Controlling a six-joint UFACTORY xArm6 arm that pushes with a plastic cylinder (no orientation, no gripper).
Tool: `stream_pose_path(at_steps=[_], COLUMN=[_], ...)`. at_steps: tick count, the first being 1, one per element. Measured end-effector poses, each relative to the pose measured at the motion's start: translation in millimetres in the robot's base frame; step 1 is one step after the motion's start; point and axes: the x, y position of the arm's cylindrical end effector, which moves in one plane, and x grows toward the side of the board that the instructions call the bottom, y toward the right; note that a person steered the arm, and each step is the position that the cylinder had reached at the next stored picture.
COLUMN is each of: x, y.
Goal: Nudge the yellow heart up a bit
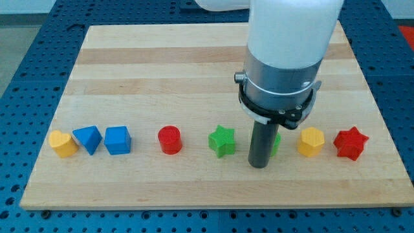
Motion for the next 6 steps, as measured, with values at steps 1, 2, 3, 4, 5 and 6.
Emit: stream_pose_path(at_steps=[1,2,3,4,5,6], x=[15.9,46.0,63.5,64.1,63.4,63.3], y=[1.1,8.3,10.5,-3.5,-48.0,-106.1])
